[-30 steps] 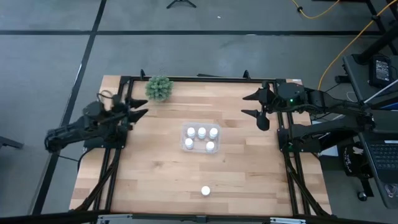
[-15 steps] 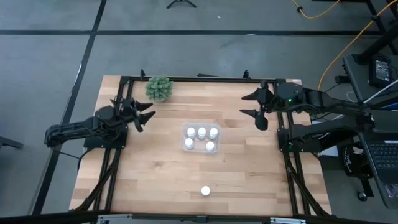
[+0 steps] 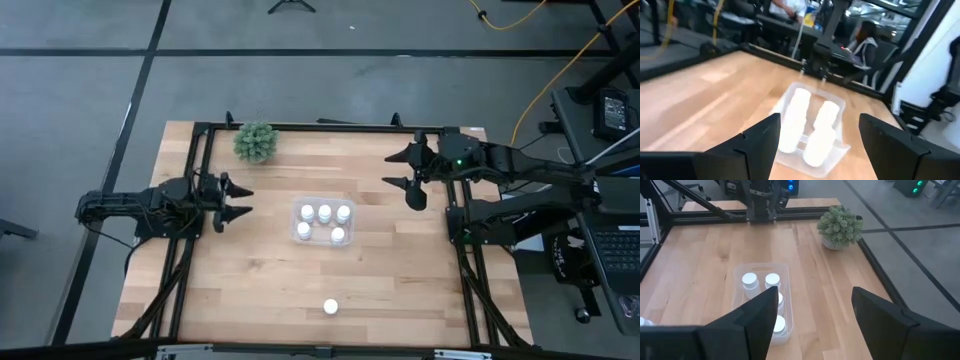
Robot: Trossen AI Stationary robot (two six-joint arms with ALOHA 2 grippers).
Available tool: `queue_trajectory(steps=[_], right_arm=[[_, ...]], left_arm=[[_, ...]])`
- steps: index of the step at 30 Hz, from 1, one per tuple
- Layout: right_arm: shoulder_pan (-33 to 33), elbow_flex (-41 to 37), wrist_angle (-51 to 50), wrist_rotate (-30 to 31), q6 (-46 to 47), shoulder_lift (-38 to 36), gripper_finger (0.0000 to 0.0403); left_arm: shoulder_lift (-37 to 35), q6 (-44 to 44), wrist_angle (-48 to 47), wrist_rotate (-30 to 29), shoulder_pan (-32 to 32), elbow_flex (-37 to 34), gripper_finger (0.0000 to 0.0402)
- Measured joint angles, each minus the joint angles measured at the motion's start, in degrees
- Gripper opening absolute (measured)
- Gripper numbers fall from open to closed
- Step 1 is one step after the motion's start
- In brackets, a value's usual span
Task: Pick and place pill bottles into a basket
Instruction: Put the white medicine bottle into the transparent bin
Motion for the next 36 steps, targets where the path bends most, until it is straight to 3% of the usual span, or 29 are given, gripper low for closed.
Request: queue_trajectory(steps=[7, 13, 19, 24, 27, 31, 36], right_arm=[[0.00, 0.00, 0.06, -1.93, 2.24, 1.29, 0.0255], [1.41, 0.00, 1.06, -11.08, -1.75, 3.23, 0.0255], [9.64, 0.00, 5.55, -11.88, -5.60, 8.27, 0.0255], [16.94, 0.25, 14.94, -12.10, -5.31, 14.95, 0.0255], [20.00, 2.54, 21.00, -12.28, 0.40, 20.54, 0.0255], [21.52, 9.59, 22.71, -15.50, 4.62, 29.03, 0.0255], [22.80, 19.33, 26.94, -19.89, 1.76, 39.24, 0.0255]], left_arm=[[0.31, 1.91, 1.15, -6.64, -1.35, -0.15, 0.0262], [1.10, 5.54, 1.06, -4.87, -1.35, -0.16, 0.0262], [1.09, 7.76, 1.13, -3.80, -1.35, -0.20, 0.0262], [1.09, 7.76, 1.12, -3.84, -1.35, -0.20, 0.0262], [1.09, 7.76, 1.11, -3.84, -1.35, -0.20, 0.0262], [1.09, 7.76, 1.13, -3.84, -1.35, -0.20, 0.0262], [1.09, 7.76, 1.13, -3.86, -1.35, -0.20, 0.0262]])
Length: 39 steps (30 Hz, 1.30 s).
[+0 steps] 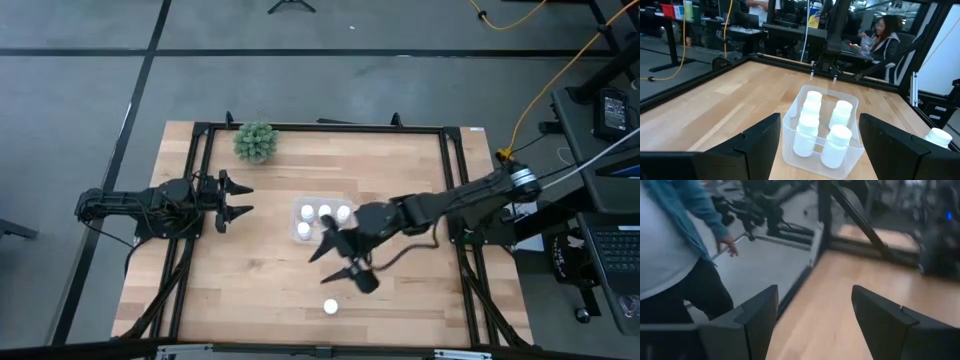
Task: Pick and place pill bottles into a basket
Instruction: Put the white medicine bottle into the transparent bin
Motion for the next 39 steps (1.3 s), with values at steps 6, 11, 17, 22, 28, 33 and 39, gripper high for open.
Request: queue_trajectory(steps=[6, 11, 17, 22, 28, 33, 39], right_arm=[[0.28, 12.02, -8.86, 0.67, -0.57, 7.84, 0.0255], [2.35, 20.53, -28.21, 11.75, 4.01, 10.99, 0.0255], [5.52, 25.61, -44.22, 16.59, 14.88, 14.30, 0.0255], [7.16, 25.61, -45.33, 12.62, 24.37, 17.78, 0.0273], [8.33, 25.61, -45.96, 8.72, 31.77, 21.83, 0.0320], [9.25, 25.63, -47.12, 8.71, 36.60, 24.01, 0.0334], [10.39, 25.63, -46.22, 9.03, 38.54, 26.95, 0.0335]], left_arm=[[0.00, 0.00, 0.00, 0.00, 0.00, 0.00, 0.0262], [0.00, -0.01, 0.02, 0.00, 0.00, 0.00, 0.0262], [0.00, -0.02, -0.01, 0.00, 0.00, 0.00, 0.0262], [0.02, -0.02, -0.12, 0.01, 0.00, 0.00, 0.0262], [0.00, -0.02, 0.02, 0.00, 0.00, 0.00, 0.0262], [0.00, -0.02, -0.02, 0.00, 0.00, 0.00, 0.0262], [0.00, -0.02, -0.01, 0.00, 0.00, 0.00, 0.0262]])
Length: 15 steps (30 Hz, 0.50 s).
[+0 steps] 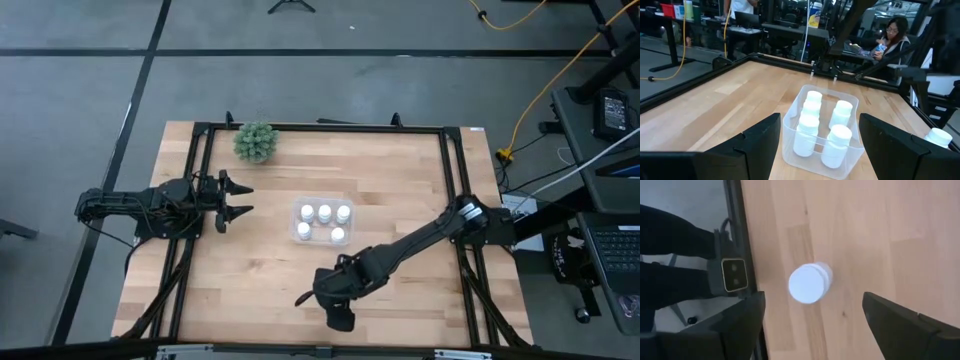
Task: Pick and place pill bottles into a basket
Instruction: Put the white medicine bottle into the transparent bin
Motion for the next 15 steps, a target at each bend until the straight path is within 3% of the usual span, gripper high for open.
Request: queue_trajectory(steps=[15], right_arm=[[1.32, -0.02, 3.53, 1.61, 0.25, 3.91, 0.0335]], left_arm=[[0.00, 0.00, 0.01, 0.00, 0.00, 0.00, 0.0262]])
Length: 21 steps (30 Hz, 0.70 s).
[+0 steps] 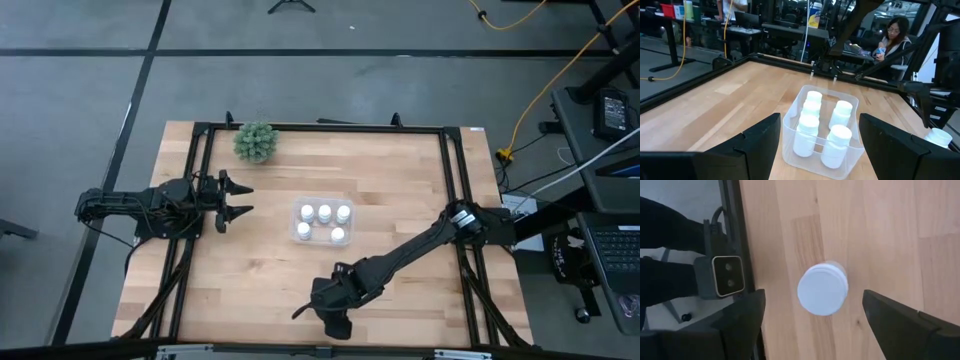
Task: Pick and place pill bottles into a basket
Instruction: Put the white medicine bottle into the transparent bin
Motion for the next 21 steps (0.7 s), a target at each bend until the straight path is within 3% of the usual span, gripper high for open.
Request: queue_trajectory(steps=[21], right_arm=[[-0.33, -3.13, 5.14, 1.30, -1.03, 1.36, 0.0335]], left_arm=[[0.00, 0.00, 0.02, 0.00, 0.02, 0.00, 0.0262]])
